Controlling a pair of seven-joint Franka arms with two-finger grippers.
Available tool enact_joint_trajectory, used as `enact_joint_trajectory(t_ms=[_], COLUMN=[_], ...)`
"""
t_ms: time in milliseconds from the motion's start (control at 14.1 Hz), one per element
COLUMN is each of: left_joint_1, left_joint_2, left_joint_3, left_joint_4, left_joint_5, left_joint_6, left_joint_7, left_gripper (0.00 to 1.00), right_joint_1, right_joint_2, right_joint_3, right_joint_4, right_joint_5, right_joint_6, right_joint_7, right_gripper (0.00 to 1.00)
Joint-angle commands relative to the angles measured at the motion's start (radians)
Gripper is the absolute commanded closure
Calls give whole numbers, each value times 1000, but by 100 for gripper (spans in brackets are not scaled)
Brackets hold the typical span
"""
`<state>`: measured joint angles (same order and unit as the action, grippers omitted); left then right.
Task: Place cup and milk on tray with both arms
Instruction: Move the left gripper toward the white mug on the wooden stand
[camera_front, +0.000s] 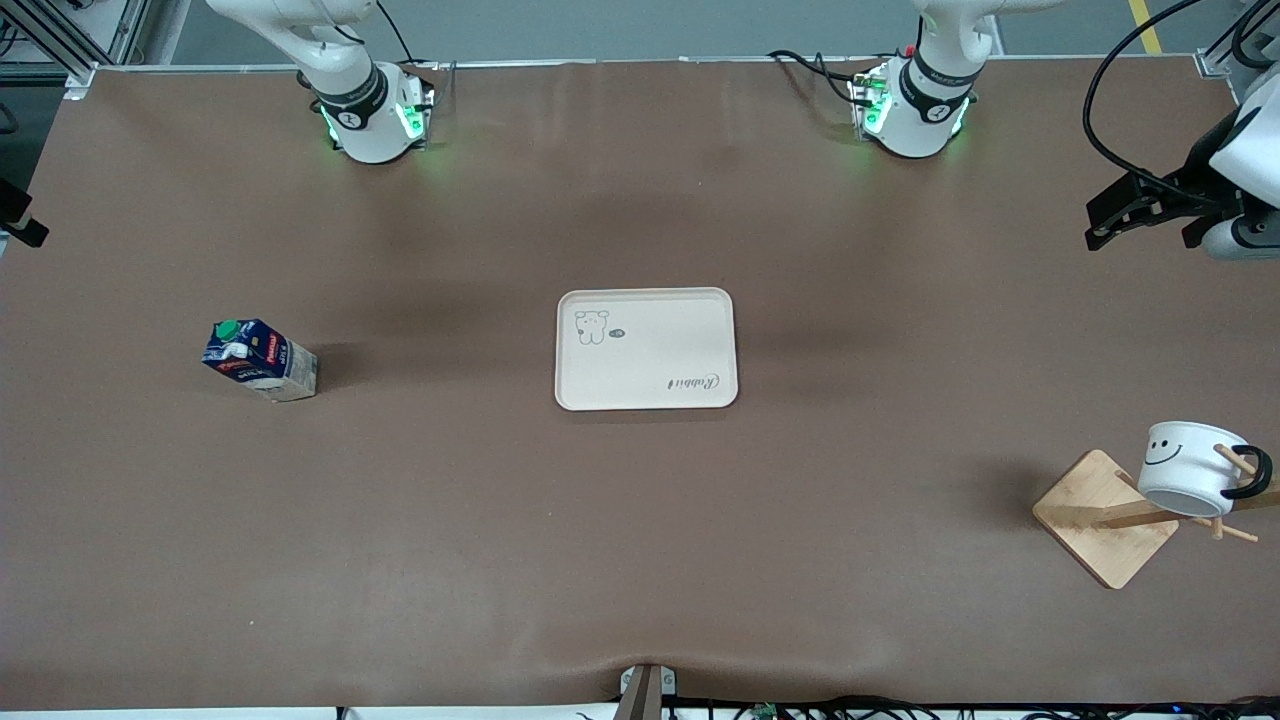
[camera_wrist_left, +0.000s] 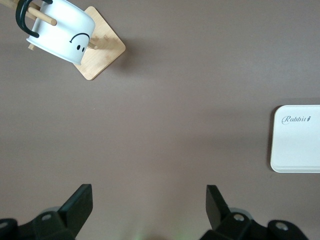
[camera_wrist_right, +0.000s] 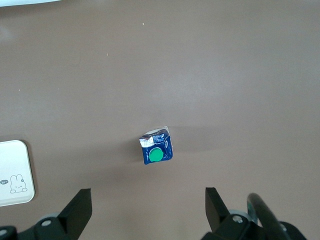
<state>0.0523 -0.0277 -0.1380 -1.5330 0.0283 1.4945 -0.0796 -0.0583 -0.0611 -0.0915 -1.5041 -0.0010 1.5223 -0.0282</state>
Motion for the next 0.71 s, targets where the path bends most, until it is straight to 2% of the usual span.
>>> enact_joint_trajectory(t_ms=[0,427,640], left_joint_1=[0,11,32], left_joint_2=[2,29,54], left_joint_3=[3,14,15], left_joint_4=[14,27,10], left_joint_5=[-11,-8,1], left_joint_6=[-14,1,91], left_joint_7=[11,9,-9], left_gripper=[0,0,0], right_joint_1=[-9,-9,-11], right_joint_2=[7,7,18], right_joint_3=[7,7,7], right_joint_4=[18,18,18], right_joint_5=[6,6,6], right_joint_6=[1,19,45], right_joint_7=[1,1,1], right_gripper=[0,0,0])
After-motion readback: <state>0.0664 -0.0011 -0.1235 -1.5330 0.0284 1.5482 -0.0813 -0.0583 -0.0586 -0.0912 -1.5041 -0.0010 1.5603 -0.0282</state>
